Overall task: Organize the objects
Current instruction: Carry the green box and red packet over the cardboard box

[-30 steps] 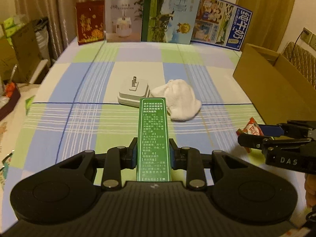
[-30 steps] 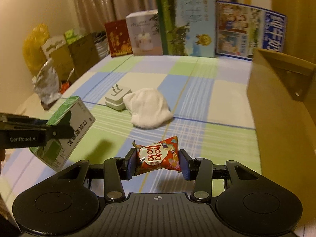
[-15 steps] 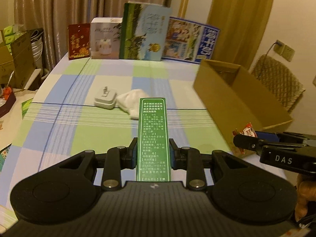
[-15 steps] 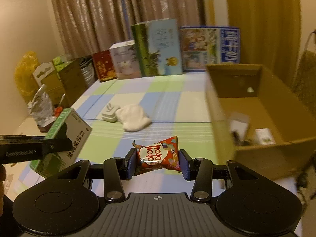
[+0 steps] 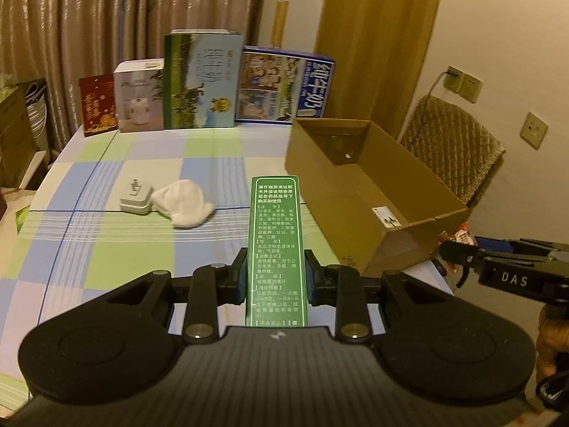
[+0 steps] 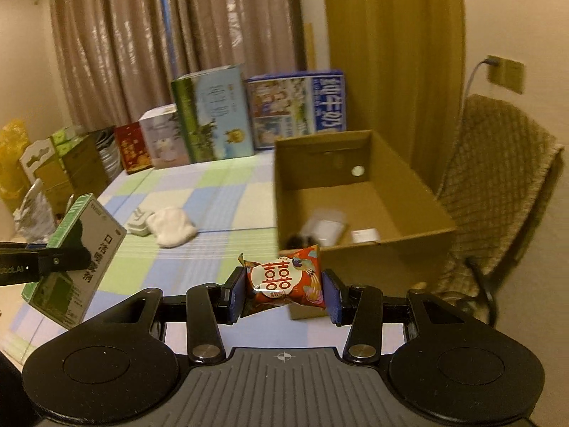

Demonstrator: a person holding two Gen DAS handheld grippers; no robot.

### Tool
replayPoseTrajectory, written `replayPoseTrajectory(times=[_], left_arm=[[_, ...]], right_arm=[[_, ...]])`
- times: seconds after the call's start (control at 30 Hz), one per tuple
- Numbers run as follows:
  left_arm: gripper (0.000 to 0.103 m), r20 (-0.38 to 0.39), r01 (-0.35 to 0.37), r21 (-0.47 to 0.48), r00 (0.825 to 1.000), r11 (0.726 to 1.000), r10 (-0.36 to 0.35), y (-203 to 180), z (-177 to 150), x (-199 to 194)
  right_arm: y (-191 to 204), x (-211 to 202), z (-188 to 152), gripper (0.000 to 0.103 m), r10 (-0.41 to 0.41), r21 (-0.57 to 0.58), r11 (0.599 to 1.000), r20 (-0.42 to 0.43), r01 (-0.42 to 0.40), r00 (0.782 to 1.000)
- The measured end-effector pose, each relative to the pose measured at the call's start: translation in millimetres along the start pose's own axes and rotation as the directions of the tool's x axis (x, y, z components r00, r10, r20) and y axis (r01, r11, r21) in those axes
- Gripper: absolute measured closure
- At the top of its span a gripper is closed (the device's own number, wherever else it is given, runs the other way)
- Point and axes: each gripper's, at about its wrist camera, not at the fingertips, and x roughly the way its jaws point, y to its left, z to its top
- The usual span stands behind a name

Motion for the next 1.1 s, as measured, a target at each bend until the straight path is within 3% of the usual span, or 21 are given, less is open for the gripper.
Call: replayPoseTrajectory(times=[0.53, 1.1], left_arm=[[0.078, -0.015, 0.069, 0.060, 0.998, 0.996, -0.068, -54.2, 0.0, 4.9], [0.078, -0.016, 0.106, 0.101, 0.994, 0.989, -0.105, -86.8, 22.9, 28.7]], right_arm=[[-41.0, -23.5, -1.5, 0.061, -0.056, 0.037, 0.998, 0.019, 0.056, 0.998], [-56.1, -5.2, 16.6, 0.061, -0.055, -0.011, 0.998, 0.018, 0.055, 0.998]])
